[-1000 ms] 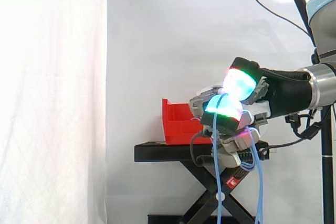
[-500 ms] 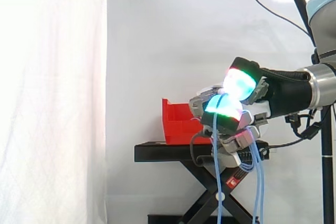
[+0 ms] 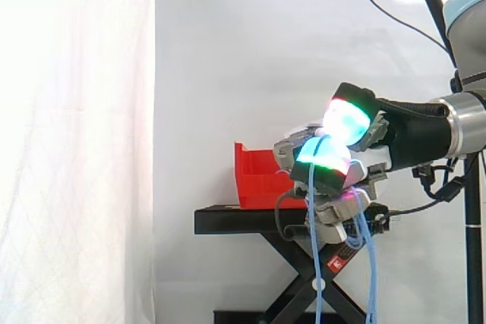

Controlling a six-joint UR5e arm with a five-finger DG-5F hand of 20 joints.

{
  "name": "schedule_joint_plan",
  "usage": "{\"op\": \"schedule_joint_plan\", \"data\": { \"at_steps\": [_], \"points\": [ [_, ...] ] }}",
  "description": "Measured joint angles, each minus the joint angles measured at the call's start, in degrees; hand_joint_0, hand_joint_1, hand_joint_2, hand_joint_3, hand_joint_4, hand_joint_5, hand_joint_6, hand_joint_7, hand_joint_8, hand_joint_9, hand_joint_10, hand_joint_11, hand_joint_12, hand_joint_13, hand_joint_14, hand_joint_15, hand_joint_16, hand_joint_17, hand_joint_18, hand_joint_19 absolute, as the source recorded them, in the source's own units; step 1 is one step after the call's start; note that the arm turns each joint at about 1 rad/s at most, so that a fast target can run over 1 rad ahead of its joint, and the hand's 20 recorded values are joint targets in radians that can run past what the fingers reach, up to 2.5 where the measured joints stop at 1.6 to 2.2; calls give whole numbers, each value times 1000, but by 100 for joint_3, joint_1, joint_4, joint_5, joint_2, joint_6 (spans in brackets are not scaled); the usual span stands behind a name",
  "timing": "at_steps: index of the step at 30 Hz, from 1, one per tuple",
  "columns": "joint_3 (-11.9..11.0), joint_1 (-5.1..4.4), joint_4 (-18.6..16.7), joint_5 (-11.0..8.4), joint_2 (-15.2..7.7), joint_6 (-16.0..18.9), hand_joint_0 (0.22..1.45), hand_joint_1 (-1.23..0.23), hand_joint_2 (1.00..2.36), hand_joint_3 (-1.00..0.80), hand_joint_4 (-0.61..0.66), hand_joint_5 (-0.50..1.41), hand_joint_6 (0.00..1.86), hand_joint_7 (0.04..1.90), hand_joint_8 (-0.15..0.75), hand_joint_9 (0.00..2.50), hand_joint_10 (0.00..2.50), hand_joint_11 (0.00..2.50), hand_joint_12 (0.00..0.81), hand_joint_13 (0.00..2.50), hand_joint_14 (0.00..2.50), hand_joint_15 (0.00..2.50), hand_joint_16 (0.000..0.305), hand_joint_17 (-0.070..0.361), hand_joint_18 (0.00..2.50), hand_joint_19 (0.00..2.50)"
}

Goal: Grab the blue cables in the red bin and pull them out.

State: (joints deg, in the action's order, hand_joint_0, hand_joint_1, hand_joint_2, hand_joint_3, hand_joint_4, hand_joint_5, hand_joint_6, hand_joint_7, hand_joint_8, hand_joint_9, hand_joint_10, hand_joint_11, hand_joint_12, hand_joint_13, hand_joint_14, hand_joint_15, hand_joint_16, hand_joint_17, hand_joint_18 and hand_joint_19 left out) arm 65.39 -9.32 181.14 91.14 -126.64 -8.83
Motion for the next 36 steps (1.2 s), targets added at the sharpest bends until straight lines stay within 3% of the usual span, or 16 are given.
{"op": "schedule_joint_plan", "data": {
  "at_steps": [25,36],
  "points": [
    [-1,0,0,0,-1,0,959,-950,1000,-1000,-209,706,1166,505,175,1264,25,1426,347,1027,28,1167,45,100,723,836],
    [0,0,0,0,0,0,953,-948,1000,-1000,-198,712,1132,509,177,1262,25,1424,348,1021,29,1159,44,99,718,853]
  ]
}}
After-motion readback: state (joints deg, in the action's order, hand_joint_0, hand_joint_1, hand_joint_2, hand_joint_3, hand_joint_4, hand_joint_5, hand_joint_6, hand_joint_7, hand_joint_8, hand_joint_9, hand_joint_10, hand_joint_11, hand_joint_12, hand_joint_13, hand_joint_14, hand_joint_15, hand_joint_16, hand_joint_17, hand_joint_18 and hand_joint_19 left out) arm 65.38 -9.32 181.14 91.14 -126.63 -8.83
